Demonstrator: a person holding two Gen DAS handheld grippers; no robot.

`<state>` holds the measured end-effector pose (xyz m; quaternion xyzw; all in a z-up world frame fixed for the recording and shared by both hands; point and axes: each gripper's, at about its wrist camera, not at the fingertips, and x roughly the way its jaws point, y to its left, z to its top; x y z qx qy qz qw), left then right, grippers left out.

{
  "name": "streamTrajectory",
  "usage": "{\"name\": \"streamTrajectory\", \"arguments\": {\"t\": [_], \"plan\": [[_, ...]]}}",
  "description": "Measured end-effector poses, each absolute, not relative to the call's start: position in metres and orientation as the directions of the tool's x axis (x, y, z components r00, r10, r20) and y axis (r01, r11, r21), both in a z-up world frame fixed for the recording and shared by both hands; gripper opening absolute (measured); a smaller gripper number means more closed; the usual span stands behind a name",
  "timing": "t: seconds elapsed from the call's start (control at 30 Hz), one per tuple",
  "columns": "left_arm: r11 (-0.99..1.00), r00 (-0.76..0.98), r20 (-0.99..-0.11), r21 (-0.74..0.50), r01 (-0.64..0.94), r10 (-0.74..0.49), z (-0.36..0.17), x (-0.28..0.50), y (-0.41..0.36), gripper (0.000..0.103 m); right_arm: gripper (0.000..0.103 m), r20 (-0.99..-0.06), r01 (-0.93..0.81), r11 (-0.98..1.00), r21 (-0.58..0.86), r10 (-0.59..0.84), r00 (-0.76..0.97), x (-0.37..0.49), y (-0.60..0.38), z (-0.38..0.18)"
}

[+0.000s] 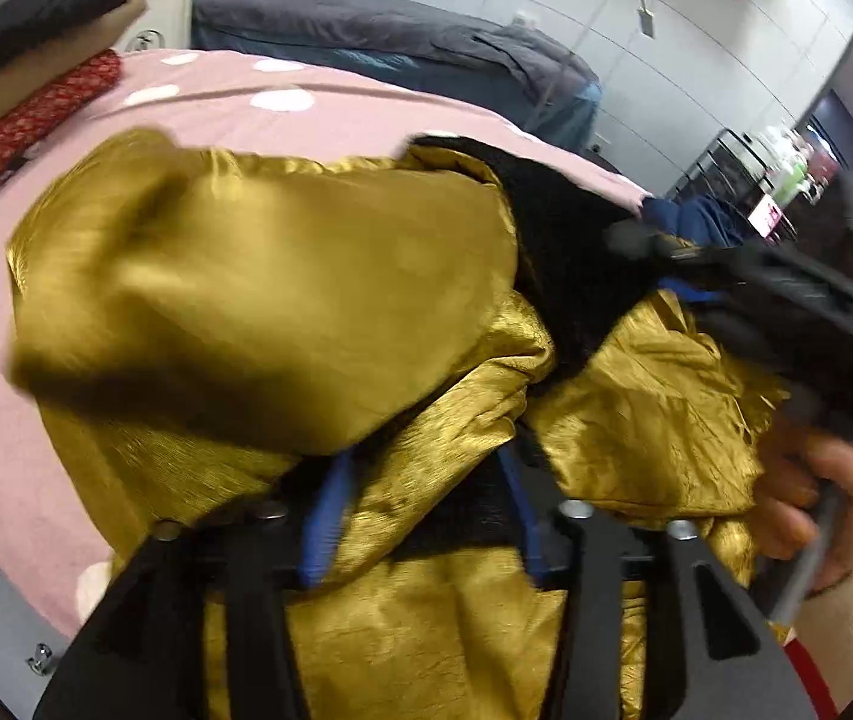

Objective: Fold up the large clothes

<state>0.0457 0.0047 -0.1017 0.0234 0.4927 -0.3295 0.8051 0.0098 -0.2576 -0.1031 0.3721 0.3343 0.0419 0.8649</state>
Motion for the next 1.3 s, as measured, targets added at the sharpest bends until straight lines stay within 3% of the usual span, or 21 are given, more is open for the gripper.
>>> {"name": "streamTrajectory", "arguments": {"t": [0.03, 0.2, 0.33, 0.5, 0.63, 0.83, 0.9, 0.97, 1.1, 1.2, 1.3], "plan": [[0.783, 0.309, -0.796, -0.301, 0.544, -0.521, -0.097, 0.046, 0.010, 0.074, 0.013, -0.536, 0.154, 0.735, 0.661, 0.318, 0.782, 0.006, -0.252, -0.087], [0.776, 0.356, -0.736, -0.355, 0.521, -0.576, -0.071, 0.042, 0.018, 0.091, 0.010, -0.498, 0.048, 0.868, 0.495, 0.237, 0.834, -0.031, -0.219, 0.001], [0.755, 0.362, -0.718, -0.342, 0.560, -0.594, -0.059, 0.028, 0.005, 0.094, 0.010, -0.482, 0.108, 0.935, 0.338, 0.073, 0.873, -0.075, -0.210, 0.053], [0.742, 0.353, -0.741, -0.282, 0.608, -0.571, -0.061, 0.014, -0.018, 0.096, 0.010, -0.571, 0.327, 0.932, 0.157, -0.185, 0.800, -0.114, -0.229, 0.054], [0.753, 0.319, -0.769, -0.300, 0.586, -0.554, -0.079, 0.014, -0.017, 0.096, 0.012, -0.688, 0.423, 0.865, 0.271, -0.133, 0.714, -0.126, -0.267, 0.009], [0.803, 0.362, -0.805, -0.219, 0.554, -0.470, -0.091, 0.018, -0.002, 0.096, 0.023, -0.807, 0.498, 0.831, 0.248, -0.107, 0.581, -0.126, -0.285, -0.067], [0.820, 0.386, -0.809, -0.191, 0.539, -0.442, -0.093, 0.021, 0.004, 0.096, 0.049, -0.786, 0.507, 0.820, 0.264, -0.122, 0.606, -0.137, -0.286, -0.062], [0.838, 0.419, -0.799, -0.184, 0.514, -0.432, -0.090, 0.025, 0.010, 0.096, 0.062, -0.755, 0.524, 0.826, 0.209, -0.204, 0.623, -0.148, -0.282, -0.045], [0.833, 0.464, -0.759, -0.180, 0.523, -0.456, -0.077, 0.030, 0.004, 0.096, 0.063, -0.647, 0.432, 0.898, 0.080, -0.283, 0.708, -0.148, -0.252, -0.009], [0.809, 0.496, -0.772, -0.040, 0.586, -0.398, -0.079, 0.029, -0.025, 0.096, 0.065, -0.672, 0.286, 0.957, 0.050, -0.180, 0.718, -0.119, -0.229, -0.014], [0.797, 0.479, -0.807, 0.017, 0.603, -0.345, -0.101, 0.037, -0.040, 0.096, 0.065, -0.735, 0.243, 0.970, 0.032, -0.142, 0.663, -0.091, -0.217, -0.038]]}}
